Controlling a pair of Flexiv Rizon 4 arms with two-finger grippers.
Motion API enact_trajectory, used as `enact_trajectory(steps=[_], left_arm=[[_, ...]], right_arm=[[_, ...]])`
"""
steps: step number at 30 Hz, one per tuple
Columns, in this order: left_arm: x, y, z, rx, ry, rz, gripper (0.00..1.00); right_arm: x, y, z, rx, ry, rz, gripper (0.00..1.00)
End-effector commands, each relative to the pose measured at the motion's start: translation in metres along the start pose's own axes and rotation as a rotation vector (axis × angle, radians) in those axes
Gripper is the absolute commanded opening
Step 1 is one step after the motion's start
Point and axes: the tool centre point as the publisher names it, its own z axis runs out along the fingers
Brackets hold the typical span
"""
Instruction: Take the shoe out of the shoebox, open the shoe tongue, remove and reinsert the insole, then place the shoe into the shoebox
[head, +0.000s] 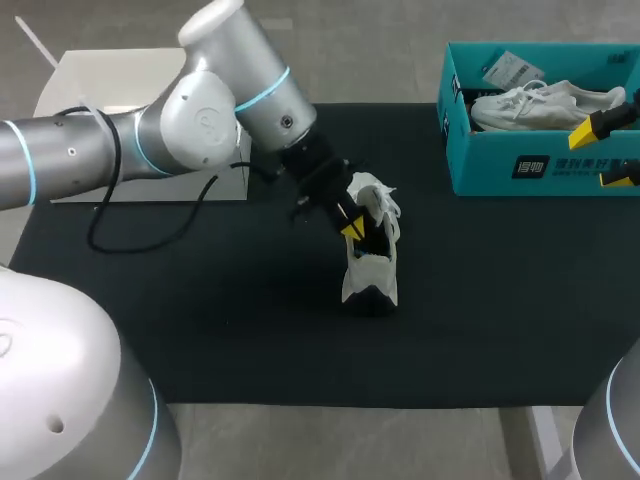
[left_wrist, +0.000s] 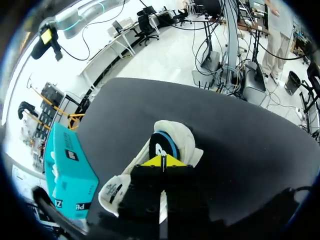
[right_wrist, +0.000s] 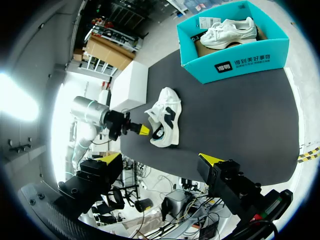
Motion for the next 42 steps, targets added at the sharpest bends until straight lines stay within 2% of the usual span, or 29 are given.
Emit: enact_trajectory(steps=[1,7,20,26,31,33,38,42], left_arm=[[-0.009,0.008,0.013,0.041,0.361,0.044,0.0],[-0.002,0.009,0.03,0.075,0.42,0.07,0.0],[0.008,0.01,0.052,0.108,0.415,0.068,0.0],[0.009,0.006,0.051,0.074,0.394,0.064,0.0],[0.003,-0.006,0.026,0.051,0.33,0.099,0.0],[0.003,-0.009,0.023,0.042,0.344,0.109,0.0],[0.005,-0.014,0.029,0.04,0.384,0.122,0.0],[0.007,-0.015,0.038,0.074,0.41,0.139,0.0]], right_arm=[[0.0,0.0,0.001,-0.001,-0.004,0.002,1.0],[0.0,0.0,0.001,-0.001,-0.004,0.002,1.0],[0.0,0.0,0.001,-0.001,-0.004,0.002,1.0],[0.0,0.0,0.001,-0.001,-0.004,0.002,1.0],[0.0,0.0,0.001,-0.001,-0.004,0.002,1.0],[0.0,0.0,0.001,-0.001,-0.004,0.002,1.0],[0.0,0.0,0.001,-0.001,-0.004,0.002,1.0],[0.0,0.0,0.001,-0.001,-0.004,0.002,1.0]])
